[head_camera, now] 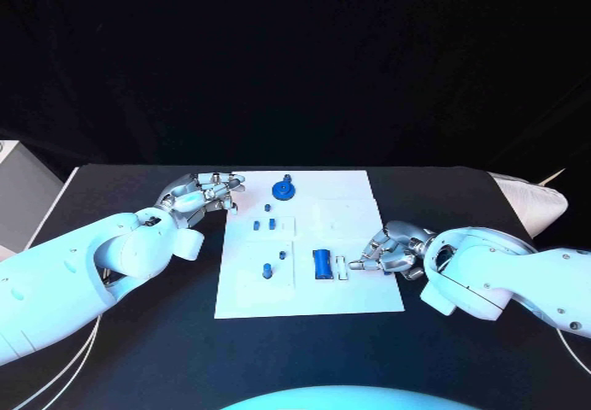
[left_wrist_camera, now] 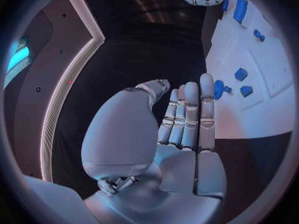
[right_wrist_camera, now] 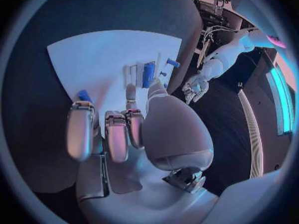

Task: Assemble the parts on the task board

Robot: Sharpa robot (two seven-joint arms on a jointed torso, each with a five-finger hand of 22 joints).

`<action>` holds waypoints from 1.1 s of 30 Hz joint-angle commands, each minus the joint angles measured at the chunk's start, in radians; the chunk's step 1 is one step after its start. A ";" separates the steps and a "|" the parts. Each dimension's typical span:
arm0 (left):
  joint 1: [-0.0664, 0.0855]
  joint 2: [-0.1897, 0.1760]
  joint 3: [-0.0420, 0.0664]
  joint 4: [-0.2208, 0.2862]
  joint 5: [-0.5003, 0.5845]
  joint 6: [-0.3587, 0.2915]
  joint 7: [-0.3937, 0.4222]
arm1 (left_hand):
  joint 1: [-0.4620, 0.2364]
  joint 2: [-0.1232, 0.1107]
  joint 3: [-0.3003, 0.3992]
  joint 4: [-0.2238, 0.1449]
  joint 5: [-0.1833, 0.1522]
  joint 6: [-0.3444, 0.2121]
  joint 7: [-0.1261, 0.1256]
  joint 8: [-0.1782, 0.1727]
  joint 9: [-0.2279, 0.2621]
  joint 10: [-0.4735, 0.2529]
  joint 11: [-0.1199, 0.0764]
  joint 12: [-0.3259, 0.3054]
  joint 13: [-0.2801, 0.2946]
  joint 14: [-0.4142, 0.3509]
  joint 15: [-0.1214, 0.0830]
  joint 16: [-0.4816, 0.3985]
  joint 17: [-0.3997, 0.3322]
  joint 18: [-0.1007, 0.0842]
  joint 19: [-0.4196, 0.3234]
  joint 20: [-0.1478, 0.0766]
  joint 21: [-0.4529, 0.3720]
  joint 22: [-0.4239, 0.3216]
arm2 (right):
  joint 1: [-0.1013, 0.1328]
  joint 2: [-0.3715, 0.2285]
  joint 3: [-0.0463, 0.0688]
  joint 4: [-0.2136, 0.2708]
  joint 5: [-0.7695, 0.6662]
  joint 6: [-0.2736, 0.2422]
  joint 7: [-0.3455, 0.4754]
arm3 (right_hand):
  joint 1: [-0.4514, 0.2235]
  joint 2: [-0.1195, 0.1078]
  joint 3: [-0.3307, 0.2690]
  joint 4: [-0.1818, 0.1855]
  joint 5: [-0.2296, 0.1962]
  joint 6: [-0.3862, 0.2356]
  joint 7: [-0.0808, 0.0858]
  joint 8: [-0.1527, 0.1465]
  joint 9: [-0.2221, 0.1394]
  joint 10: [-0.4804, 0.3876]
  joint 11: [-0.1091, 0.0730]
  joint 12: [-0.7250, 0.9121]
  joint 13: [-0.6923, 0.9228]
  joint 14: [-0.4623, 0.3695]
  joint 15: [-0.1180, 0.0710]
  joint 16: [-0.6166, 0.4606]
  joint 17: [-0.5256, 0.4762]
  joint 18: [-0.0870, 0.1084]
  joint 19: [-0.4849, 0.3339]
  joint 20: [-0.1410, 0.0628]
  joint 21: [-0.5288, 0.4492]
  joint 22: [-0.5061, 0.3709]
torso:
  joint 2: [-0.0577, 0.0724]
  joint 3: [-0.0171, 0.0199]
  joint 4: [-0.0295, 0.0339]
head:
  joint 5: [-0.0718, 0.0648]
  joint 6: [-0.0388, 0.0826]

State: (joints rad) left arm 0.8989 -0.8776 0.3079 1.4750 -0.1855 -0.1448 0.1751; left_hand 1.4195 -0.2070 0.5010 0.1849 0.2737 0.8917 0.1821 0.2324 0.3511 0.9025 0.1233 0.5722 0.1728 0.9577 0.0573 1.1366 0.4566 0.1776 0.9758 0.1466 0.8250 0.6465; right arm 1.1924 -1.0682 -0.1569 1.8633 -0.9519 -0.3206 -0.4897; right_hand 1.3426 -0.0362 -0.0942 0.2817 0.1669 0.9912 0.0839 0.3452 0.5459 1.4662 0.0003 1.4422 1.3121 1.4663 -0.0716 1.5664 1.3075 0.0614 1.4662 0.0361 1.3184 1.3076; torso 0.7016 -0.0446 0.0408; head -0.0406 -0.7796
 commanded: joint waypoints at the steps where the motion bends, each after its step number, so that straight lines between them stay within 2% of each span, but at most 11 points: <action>1: -0.001 0.002 0.000 0.003 0.004 0.011 0.015 | -0.004 0.004 0.001 0.007 0.000 -0.002 0.003 0.003 0.002 -0.008 -0.001 0.005 -0.002 -0.002 -0.003 -0.004 -0.002 0.007 0.005 0.000 -0.008 -0.002 | 0.005 -0.022 0.000 -0.027 -0.014 0.050 0.063 | 0.071 0.013 0.027 -0.009 -0.003 -0.013 0.004 -0.028 -0.018 0.056 0.008 0.025 0.199 0.104 0.010 0.004 0.263 -0.011 0.044 0.006 0.015 0.111 | 0.000 -0.0012 -0.0021 | -0.004 0.001; 4: -0.002 0.002 0.000 0.004 0.005 0.011 0.023 | -0.004 0.004 0.001 0.007 0.000 -0.002 0.003 0.003 0.002 -0.008 -0.001 0.005 -0.002 -0.002 -0.003 -0.004 -0.002 0.007 0.005 0.000 -0.008 -0.002 | 0.007 -0.044 0.000 -0.049 -0.076 0.060 0.073 | 0.099 0.009 0.043 0.003 -0.023 0.012 0.006 -0.059 -0.047 0.066 0.011 0.037 0.206 0.104 0.014 0.004 0.263 -0.013 0.047 0.010 0.024 0.118 | -0.001 -0.0013 -0.0029 | -0.006 0.000; 6: -0.004 0.002 0.000 0.005 0.005 0.011 0.026 | -0.004 0.004 0.001 0.007 0.000 -0.002 0.003 0.003 0.002 -0.008 -0.001 0.005 -0.002 -0.002 -0.003 -0.004 -0.002 0.007 0.005 0.000 -0.008 -0.002 | 0.008 -0.053 0.000 -0.058 -0.107 0.060 0.072 | 0.100 0.004 0.044 0.005 -0.029 0.018 0.007 -0.065 -0.053 0.067 0.011 0.038 0.206 0.104 0.014 0.004 0.263 -0.013 0.048 0.011 0.025 0.119 | -0.002 -0.0016 -0.0031 | -0.010 0.001; 9: -0.007 0.001 0.000 0.008 0.005 0.010 0.029 | -0.004 0.004 0.001 0.007 0.000 -0.002 0.003 0.003 0.002 -0.008 -0.001 0.005 -0.002 -0.002 -0.003 -0.004 -0.002 0.007 0.005 0.000 -0.008 -0.002 | 0.009 -0.063 0.000 -0.070 -0.151 0.048 0.054 | 0.079 -0.016 0.034 0.009 -0.054 0.035 0.008 -0.077 -0.066 0.069 0.013 0.040 0.208 0.104 0.017 0.004 0.263 -0.013 0.048 0.013 0.024 0.120 | -0.001 -0.0010 -0.0019 | -0.014 0.003; 15: -0.012 0.000 0.000 0.012 0.005 0.010 0.031 | -0.004 0.002 0.000 0.008 0.000 -0.001 0.002 0.004 0.003 -0.008 -0.001 0.005 -0.002 -0.002 -0.003 -0.003 -0.002 0.007 0.006 0.001 -0.009 -0.003 | 0.008 -0.070 -0.001 -0.082 -0.251 0.026 -0.003 | 0.020 -0.050 0.037 0.012 -0.057 0.092 -0.013 -0.052 -0.048 0.069 -0.004 0.038 0.209 0.104 0.004 0.004 0.263 -0.013 0.050 0.005 0.026 0.124 | 0.000 0.0000 -0.0013 | -0.020 0.005; 18: -0.013 0.000 0.000 0.013 0.005 0.010 0.031 | -0.004 0.002 0.000 0.008 0.000 -0.001 0.002 0.004 0.003 -0.008 -0.001 0.005 -0.002 -0.002 -0.003 -0.003 -0.002 0.007 0.006 0.001 -0.009 -0.003 | 0.007 -0.068 -0.002 -0.083 -0.276 0.026 -0.031 | -0.018 -0.064 0.047 0.013 -0.050 0.097 -0.017 -0.044 -0.034 0.069 -0.008 0.036 0.208 0.104 0.000 0.004 0.263 -0.013 0.050 0.000 0.025 0.124 | 0.000 -0.0011 -0.0016 | -0.020 0.004; 24: -0.014 0.000 0.000 0.011 0.005 0.011 0.028 | -0.003 0.002 0.000 0.008 0.000 0.000 0.002 0.004 0.003 -0.008 -0.001 0.006 -0.002 -0.002 -0.004 -0.003 -0.002 0.007 0.006 0.001 -0.010 -0.003 | -0.002 -0.054 -0.003 -0.076 -0.295 0.028 -0.064 | -0.070 -0.074 0.068 0.014 -0.033 0.106 -0.025 -0.028 -0.014 0.068 -0.015 0.032 0.207 0.104 -0.006 0.004 0.263 -0.013 0.050 -0.005 0.024 0.125 | 0.001 -0.0003 -0.0006 | -0.019 0.002; 33: -0.016 0.000 0.000 0.009 0.004 0.014 0.025 | -0.003 0.002 0.000 0.008 0.000 0.000 0.002 0.004 0.003 -0.008 -0.001 0.006 -0.002 -0.002 -0.004 -0.003 -0.002 0.007 0.006 0.001 -0.010 -0.003 | -0.021 -0.023 -0.005 -0.086 -0.303 0.040 -0.090 | -0.081 -0.077 0.071 0.014 -0.031 0.106 -0.026 -0.025 -0.010 0.066 -0.016 0.027 0.204 0.104 -0.007 0.004 0.263 -0.012 0.050 -0.006 0.021 0.124 | 0.000 -0.0006 -0.0011 | -0.017 -0.001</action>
State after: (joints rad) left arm 0.8831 -0.8788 0.3079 1.4825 -0.1855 -0.1449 0.1889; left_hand 1.4195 -0.2070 0.5010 0.1849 0.2737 0.8917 0.1821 0.2323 0.3531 0.9025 0.1233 0.5721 0.1721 0.9577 0.0573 1.1366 0.4556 0.1776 0.9757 0.1466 0.8182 0.6440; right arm 1.1743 -1.0944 -0.1612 1.7787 -1.2235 -0.2958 -0.5509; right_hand 1.2698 -0.1119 -0.0311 0.2954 0.1315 1.0917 0.0588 0.3132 0.5340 1.4648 -0.0090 1.4754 1.3078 1.4664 -0.0720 1.5665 1.3075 0.0616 1.4662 0.0357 1.3414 1.3073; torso 0.7021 -0.0450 0.0402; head -0.0583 -0.7800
